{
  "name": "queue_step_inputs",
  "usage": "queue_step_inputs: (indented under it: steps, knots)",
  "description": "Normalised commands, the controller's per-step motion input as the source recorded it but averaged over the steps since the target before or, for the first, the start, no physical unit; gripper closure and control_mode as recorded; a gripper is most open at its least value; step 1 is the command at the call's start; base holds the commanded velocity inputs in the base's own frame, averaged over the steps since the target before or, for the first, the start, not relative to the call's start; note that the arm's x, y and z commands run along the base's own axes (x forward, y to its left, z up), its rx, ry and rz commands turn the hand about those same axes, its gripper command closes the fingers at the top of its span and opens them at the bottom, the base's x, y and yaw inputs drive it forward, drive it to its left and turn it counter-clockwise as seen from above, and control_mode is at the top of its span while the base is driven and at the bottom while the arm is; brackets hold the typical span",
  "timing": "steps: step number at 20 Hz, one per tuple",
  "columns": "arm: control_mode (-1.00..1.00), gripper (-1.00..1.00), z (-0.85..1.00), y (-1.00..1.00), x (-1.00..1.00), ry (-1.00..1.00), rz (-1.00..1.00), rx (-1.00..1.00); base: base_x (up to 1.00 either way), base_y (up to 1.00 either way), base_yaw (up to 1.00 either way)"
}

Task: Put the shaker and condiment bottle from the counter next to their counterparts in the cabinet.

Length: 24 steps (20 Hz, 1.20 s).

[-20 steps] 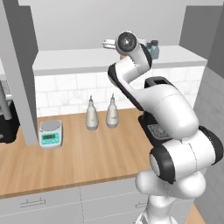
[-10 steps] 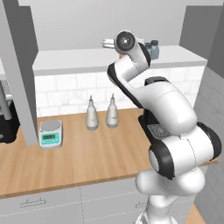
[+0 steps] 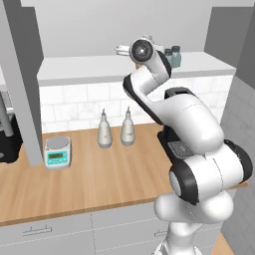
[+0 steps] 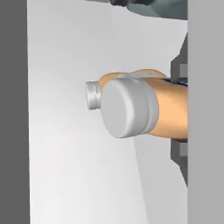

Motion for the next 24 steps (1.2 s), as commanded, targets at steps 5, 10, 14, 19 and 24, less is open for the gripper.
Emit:
queue_step_inputs:
  steps: [5,10,14,19,24]
  knots:
    - [-1.00,-1.00,-0.15,0.00,0.01,-0.06,0.00,0.00,0.00,0.00,0.00]
    - [-1.00,-1.00,-0.01,0.00,0.00,-0.05,0.00,0.00,0.00,0.00,0.00]
    - [-1.00,-1.00,0.01,0.00,-0.03,0.00,0.01,0.00,0.00,0.00,0.00]
    - [-1.00,-1.00,0.07,0.00,-0.12,0.00,0.01,0.00,0.00,0.00,0.00]
    - [-1.00,-1.00,0.18,0.00,-0.24,0.00,0.02,0.01,0.00,0.00,0.00]
